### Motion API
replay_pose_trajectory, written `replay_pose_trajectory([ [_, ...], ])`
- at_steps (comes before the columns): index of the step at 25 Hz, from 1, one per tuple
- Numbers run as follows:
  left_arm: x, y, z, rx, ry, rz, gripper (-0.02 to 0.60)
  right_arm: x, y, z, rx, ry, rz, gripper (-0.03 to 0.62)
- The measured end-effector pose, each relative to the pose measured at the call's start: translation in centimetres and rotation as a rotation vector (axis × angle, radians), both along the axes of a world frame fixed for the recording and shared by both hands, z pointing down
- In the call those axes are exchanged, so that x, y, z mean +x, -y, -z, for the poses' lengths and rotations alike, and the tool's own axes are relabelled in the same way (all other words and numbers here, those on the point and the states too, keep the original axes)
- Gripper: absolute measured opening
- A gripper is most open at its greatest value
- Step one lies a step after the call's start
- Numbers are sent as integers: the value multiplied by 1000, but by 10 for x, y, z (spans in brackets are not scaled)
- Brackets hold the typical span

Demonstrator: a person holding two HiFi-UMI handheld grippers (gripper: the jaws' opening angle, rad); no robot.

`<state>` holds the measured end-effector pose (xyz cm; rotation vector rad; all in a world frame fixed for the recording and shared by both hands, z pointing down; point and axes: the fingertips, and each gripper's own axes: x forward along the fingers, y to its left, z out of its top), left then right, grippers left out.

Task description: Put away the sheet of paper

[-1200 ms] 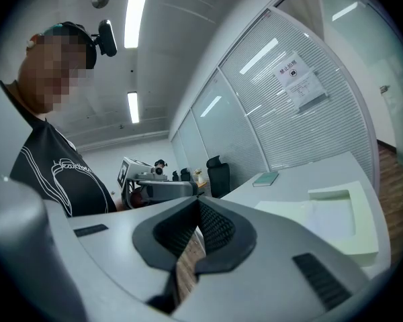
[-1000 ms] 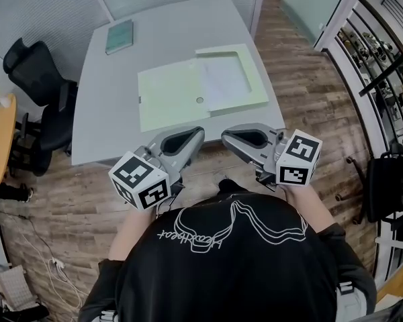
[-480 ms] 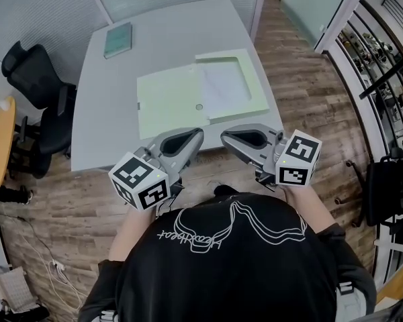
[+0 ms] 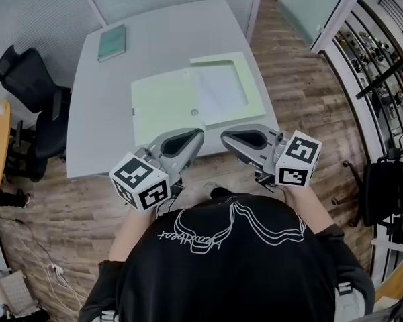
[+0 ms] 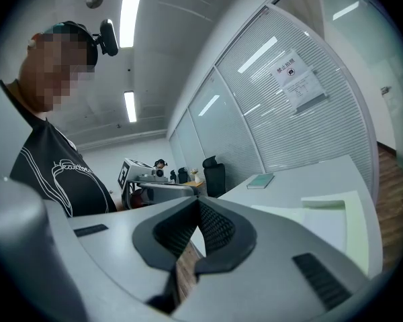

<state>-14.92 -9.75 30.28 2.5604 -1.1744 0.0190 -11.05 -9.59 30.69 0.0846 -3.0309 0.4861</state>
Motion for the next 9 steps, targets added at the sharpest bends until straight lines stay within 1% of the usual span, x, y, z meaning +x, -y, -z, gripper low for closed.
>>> replay_pose_trajectory([
  [4, 2, 7, -1, -5, -2, 2, 9, 1, 7, -1, -1, -2, 7, 9],
  [9, -4, 13, -3, -9, -6, 11, 9, -3, 15, -1, -3, -2, 8, 9],
])
